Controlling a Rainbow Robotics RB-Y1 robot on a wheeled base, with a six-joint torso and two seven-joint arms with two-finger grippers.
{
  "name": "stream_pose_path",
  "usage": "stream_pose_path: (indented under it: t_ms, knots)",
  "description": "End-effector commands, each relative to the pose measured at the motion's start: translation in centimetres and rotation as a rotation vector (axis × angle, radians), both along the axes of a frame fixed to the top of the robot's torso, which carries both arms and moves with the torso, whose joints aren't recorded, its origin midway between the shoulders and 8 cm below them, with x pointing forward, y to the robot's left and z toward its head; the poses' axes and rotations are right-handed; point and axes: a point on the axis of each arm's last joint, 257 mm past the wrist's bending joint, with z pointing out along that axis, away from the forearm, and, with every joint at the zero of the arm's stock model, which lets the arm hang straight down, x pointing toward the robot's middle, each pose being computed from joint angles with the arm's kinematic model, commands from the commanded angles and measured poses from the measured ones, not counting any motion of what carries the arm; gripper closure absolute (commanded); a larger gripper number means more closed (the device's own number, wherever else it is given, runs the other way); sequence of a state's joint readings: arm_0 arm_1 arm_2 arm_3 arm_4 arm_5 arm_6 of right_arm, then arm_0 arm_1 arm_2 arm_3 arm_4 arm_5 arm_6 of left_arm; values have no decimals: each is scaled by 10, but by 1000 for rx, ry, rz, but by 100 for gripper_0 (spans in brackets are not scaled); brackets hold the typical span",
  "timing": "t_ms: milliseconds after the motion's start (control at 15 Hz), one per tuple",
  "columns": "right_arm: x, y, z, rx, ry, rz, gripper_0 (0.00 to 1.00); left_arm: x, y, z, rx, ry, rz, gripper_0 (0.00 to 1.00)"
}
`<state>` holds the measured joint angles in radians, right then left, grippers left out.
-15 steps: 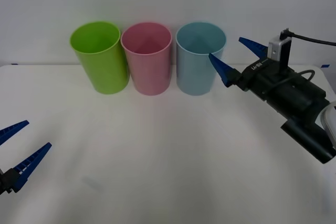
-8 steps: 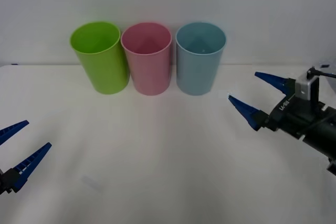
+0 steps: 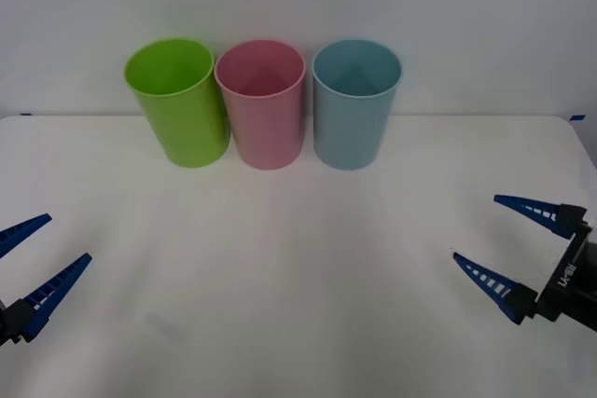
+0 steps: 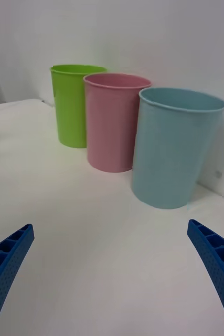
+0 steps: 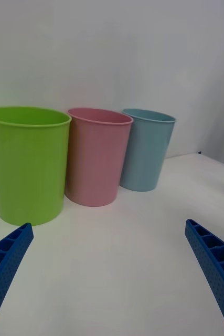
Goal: Grasp the object on the table and drop it into the matching bin: aluminum can to the light blue bin, PET bottle to the pink bin.
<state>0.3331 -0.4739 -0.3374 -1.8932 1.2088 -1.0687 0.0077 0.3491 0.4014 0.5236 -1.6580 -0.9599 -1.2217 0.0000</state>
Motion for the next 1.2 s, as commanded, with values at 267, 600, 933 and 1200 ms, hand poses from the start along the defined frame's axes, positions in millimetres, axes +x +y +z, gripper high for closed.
stream_pose_path:
  t_ms: [267, 600, 933, 1200]
  knots:
    - [-46, -31, -19, 28, 69, -40, 0, 0, 0, 0, 0, 0, 0, 0]
    - [-59, -51, -28, 11, 88, -94, 0, 0, 0, 0, 0, 0, 0, 0]
    - [-70, -54, -38, 7, 117, -104, 0, 0, 0, 0, 0, 0, 0, 0]
    - [-71, -54, -40, 1, 123, -105, 0, 0, 0, 0, 0, 0, 0, 0]
